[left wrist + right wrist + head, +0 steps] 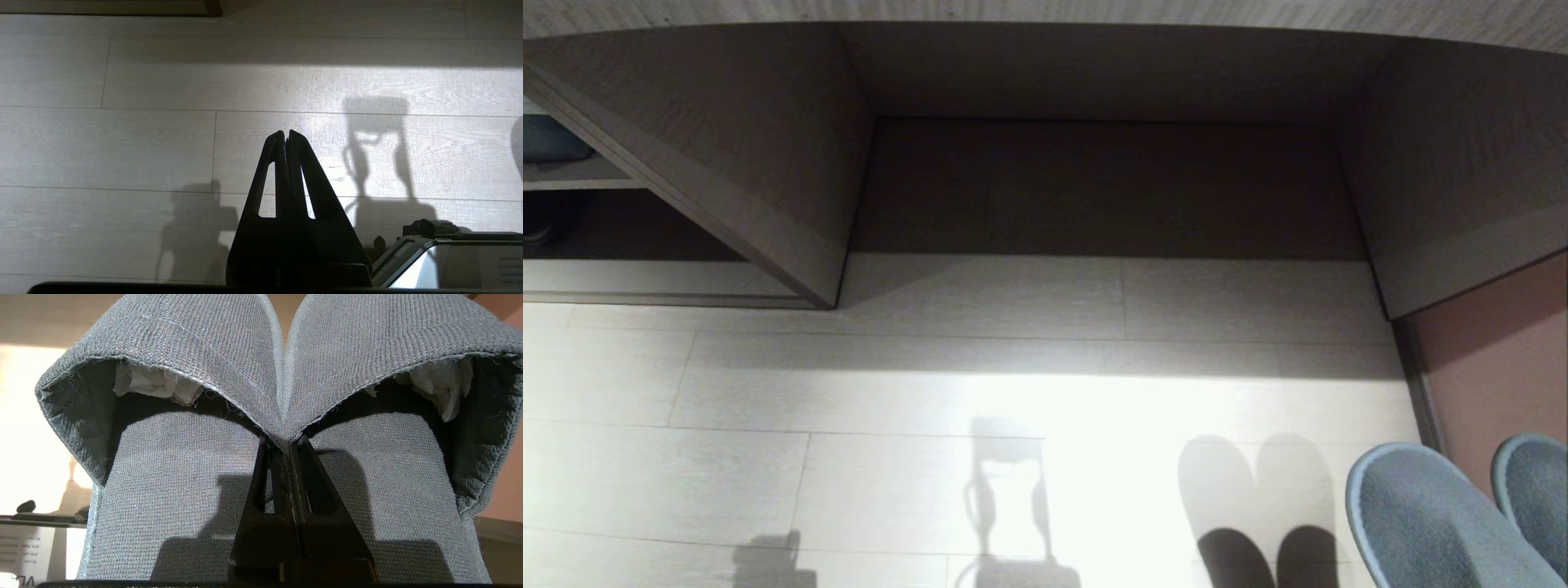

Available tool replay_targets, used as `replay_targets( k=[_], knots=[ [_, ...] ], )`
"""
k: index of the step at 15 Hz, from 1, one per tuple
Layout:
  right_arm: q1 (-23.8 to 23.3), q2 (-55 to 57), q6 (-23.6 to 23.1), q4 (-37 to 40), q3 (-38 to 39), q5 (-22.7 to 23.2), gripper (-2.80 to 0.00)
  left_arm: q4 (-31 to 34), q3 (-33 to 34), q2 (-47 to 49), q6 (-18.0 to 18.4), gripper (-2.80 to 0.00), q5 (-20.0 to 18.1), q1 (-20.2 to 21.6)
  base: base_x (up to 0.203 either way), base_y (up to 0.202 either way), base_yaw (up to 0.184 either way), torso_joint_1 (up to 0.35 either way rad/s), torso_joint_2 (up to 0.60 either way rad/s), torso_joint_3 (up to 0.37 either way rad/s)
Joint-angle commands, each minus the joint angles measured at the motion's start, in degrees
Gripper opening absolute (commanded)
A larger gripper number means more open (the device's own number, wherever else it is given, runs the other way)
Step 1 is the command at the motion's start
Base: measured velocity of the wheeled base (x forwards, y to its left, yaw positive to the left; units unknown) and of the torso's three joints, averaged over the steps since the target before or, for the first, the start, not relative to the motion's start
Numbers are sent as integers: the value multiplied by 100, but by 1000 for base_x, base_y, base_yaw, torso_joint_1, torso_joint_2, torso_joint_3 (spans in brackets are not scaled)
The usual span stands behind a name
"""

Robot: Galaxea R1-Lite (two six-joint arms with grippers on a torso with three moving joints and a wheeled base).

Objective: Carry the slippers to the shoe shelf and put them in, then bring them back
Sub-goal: Place the slippers on the floor

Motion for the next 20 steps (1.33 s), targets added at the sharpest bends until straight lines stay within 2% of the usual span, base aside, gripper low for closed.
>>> replay_targets(
  k=[1, 20],
  knots=[
    [2, 7, -2, 4, 0, 1, -280, -2, 1, 6, -2, -280, -3, 1, 0, 0, 0, 0, 5, -197],
    [7, 7, -2, 4, 0, 1, -280, -2, 1, 6, -2, -280, 1, 1, 0, 0, 0, 2, 3, -197]
  ],
)
